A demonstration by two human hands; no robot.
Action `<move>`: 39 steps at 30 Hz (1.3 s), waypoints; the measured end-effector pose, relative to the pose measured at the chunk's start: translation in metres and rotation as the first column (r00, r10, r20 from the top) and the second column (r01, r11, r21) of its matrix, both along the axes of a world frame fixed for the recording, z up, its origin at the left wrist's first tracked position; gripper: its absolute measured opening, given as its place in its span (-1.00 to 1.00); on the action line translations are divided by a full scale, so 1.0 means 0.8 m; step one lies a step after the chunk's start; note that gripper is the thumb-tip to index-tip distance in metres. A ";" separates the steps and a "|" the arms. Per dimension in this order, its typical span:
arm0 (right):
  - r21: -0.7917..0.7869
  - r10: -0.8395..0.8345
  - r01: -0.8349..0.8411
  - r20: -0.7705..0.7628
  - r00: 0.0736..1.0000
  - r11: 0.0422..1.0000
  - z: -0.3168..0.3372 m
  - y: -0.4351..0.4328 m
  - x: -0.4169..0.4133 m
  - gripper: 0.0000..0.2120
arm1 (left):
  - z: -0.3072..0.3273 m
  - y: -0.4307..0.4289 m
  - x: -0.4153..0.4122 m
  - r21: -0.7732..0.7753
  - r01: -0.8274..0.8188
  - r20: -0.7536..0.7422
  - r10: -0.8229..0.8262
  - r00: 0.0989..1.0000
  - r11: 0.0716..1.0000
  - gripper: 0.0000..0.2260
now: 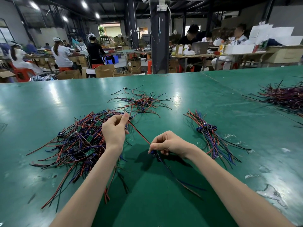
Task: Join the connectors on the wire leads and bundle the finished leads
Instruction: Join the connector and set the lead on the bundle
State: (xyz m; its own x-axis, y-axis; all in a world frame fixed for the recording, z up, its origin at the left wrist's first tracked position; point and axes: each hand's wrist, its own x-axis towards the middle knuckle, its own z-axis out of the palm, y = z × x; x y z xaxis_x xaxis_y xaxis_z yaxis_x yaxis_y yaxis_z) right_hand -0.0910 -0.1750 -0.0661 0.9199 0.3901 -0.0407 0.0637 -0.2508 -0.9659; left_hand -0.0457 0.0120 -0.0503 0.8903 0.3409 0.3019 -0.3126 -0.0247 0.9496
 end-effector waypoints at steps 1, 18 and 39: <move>-0.017 0.007 -0.007 0.008 1.000 1.000 0.000 0.000 0.000 -0.84 | 0.000 0.000 -0.001 0.034 -0.015 0.030 0.014 0.999 0.999 -0.84; -0.060 0.035 -0.034 0.015 0.999 0.998 -0.001 0.010 0.007 -0.85 | -0.009 0.015 -0.005 0.538 -0.445 0.510 0.144 0.848 0.715 -0.88; 0.489 -0.278 0.388 -0.284 0.917 0.781 -0.004 0.008 0.020 -0.90 | -0.025 -0.052 -0.029 0.058 0.613 -0.362 -0.556 0.748 0.788 -0.82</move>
